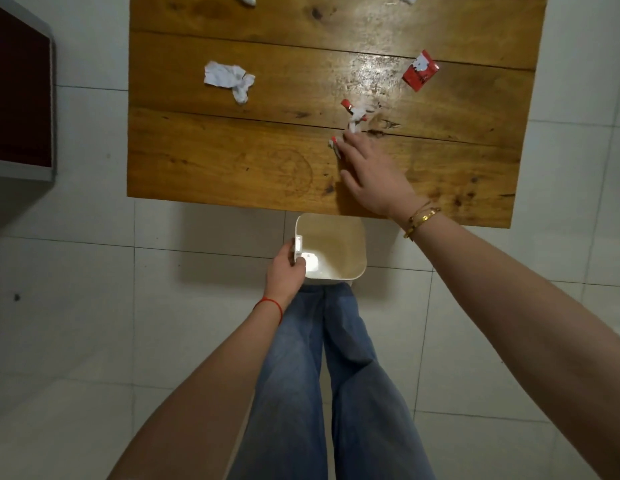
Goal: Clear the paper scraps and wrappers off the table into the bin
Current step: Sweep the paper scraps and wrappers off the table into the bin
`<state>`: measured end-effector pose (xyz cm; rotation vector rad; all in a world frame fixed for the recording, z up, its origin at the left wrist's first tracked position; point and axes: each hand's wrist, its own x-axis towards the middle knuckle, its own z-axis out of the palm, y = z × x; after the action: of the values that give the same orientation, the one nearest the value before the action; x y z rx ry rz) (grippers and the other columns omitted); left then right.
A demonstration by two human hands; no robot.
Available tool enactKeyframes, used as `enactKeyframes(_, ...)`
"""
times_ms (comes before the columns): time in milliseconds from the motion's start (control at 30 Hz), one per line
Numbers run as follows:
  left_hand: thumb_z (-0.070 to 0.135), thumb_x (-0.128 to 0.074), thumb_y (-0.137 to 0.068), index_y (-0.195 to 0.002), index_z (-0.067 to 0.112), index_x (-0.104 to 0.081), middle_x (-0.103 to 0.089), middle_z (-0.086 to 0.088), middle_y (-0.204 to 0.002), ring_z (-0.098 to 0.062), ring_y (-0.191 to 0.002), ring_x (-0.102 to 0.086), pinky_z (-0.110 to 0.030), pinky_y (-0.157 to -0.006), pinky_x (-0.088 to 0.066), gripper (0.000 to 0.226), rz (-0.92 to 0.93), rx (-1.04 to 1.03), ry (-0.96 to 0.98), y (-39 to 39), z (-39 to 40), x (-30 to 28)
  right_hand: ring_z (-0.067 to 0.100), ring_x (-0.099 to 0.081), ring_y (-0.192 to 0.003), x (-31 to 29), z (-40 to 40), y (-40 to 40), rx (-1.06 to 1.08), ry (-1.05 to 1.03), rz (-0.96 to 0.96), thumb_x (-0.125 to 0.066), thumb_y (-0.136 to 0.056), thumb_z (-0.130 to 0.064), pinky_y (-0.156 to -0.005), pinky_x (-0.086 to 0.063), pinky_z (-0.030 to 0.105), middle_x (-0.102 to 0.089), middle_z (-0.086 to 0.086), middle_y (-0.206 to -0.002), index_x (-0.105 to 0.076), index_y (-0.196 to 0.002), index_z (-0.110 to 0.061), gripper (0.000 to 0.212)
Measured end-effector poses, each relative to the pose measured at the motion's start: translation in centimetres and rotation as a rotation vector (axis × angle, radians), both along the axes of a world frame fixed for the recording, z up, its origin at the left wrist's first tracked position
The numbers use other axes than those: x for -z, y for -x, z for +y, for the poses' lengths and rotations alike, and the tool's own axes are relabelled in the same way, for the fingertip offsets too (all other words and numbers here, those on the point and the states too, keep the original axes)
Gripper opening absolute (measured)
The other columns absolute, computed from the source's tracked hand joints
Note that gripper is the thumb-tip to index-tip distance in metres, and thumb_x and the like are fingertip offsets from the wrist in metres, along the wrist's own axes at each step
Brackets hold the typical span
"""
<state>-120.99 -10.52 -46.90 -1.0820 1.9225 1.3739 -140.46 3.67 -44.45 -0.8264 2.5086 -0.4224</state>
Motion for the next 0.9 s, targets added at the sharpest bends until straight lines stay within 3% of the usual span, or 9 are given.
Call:
enactKeyframes(267, 0.017, -0.048, -0.083, -0.130, 0.021, -0.052, -0.068, 0.001, -0.098, -0.017, -0.083, -0.065, -0.034, -0.081, -0.052, 0.047, -0.002, 0.024, 0.058, -0.4, -0.5, 0.1, 0.024, -0.019, -0.146, 0.0, 1.1, -4.5, -0.126, -0.002, -0.001, -0.037, -0.099, -0.032, -0.120, -0.005, 0.033, -0.025, 0.010, -0.157, -0.024, -0.150, -0.013, 0.056)
enactKeyframes(367, 0.017, -0.049, -0.083, -0.129, 0.021, -0.051, -0.068, -0.001, -0.100, -0.020, -0.085, -0.066, -0.038, -0.084, -0.053, 0.047, -0.009, 0.006, 0.054, -0.5, -0.7, -0.1, 0.023, -0.022, -0.146, -0.3, 1.6, -7.4, -0.223, -0.007, -0.004, -0.036, -0.099, -0.033, -0.120, -0.005, 0.033, -0.028, 0.010, -0.156, -0.025, -0.150, -0.014, 0.055)
enactKeyframes(467, 0.018, -0.051, -0.083, -0.129, 0.019, -0.051, -0.067, -0.005, -0.112, -0.024, -0.094, -0.066, -0.044, -0.090, -0.052, 0.046, 0.000, -0.022, 0.037, -0.5, -1.0, -0.2, 0.025, -0.030, -0.142, -1.1, 1.9, -9.9, -0.337, 0.044, -0.060, -0.039, -0.099, -0.028, -0.120, -0.016, 0.037, -0.034, 0.011, -0.153, -0.030, -0.148, -0.013, 0.052)
enactKeyframes(567, 0.017, -0.051, -0.083, -0.129, 0.018, -0.050, -0.064, -0.004, -0.118, -0.023, -0.097, -0.064, -0.045, -0.092, -0.051, 0.046, 0.006, -0.038, 0.023, -0.5, -1.3, -0.4, 0.027, -0.047, -0.127, -1.8, 1.8, -10.8, -0.374, 0.115, -0.081, -0.043, -0.096, -0.024, -0.107, -0.038, 0.039, -0.042, 0.012, -0.146, -0.038, -0.143, -0.010, 0.050)
enactKeyframes(633, 0.017, -0.050, -0.082, -0.128, 0.019, -0.050, -0.064, -0.003, -0.117, -0.022, -0.095, -0.065, -0.045, -0.091, -0.051, 0.046, 0.001, -0.040, 0.016, -0.5, -1.7, -0.4, 0.026, -0.047, -0.127, -2.0, 1.3, -9.7, -0.309, 0.150, -0.024, -0.044, -0.094, -0.021, -0.106, -0.040, 0.038, -0.044, 0.013, -0.144, -0.041, -0.140, -0.008, 0.048)
enactKeyframes(767, 0.011, -0.048, -0.081, -0.133, 0.021, -0.046, -0.062, -0.001, -0.122, -0.014, -0.089, -0.062, -0.038, -0.089, -0.052, 0.052, 0.033, -0.031, 0.014, -0.3, -2.3, -0.5, 0.026, -0.030, -0.141, -2.0, -0.5, -3.8, -0.028, 0.092, 0.094, -0.039, -0.097, -0.026, -0.116, -0.028, 0.040, -0.029, 0.011, -0.154, -0.031, -0.146, -0.012, 0.051)
enactKeyframes(900, 0.008, -0.046, -0.082, -0.136, 0.021, -0.045, -0.062, -0.002, -0.121, -0.015, -0.089, -0.062, -0.038, -0.089, -0.052, 0.056, 0.037, -0.050, 0.020, 0.1, -2.8, -0.3, 0.026, -0.007, -0.149, -1.1, -1.8, 1.3, 0.099, -0.035, 0.044, -0.036, -0.100, -0.031, -0.121, -0.007, 0.038, -0.009, 0.008, -0.161, -0.016, -0.152, -0.010, 0.059)
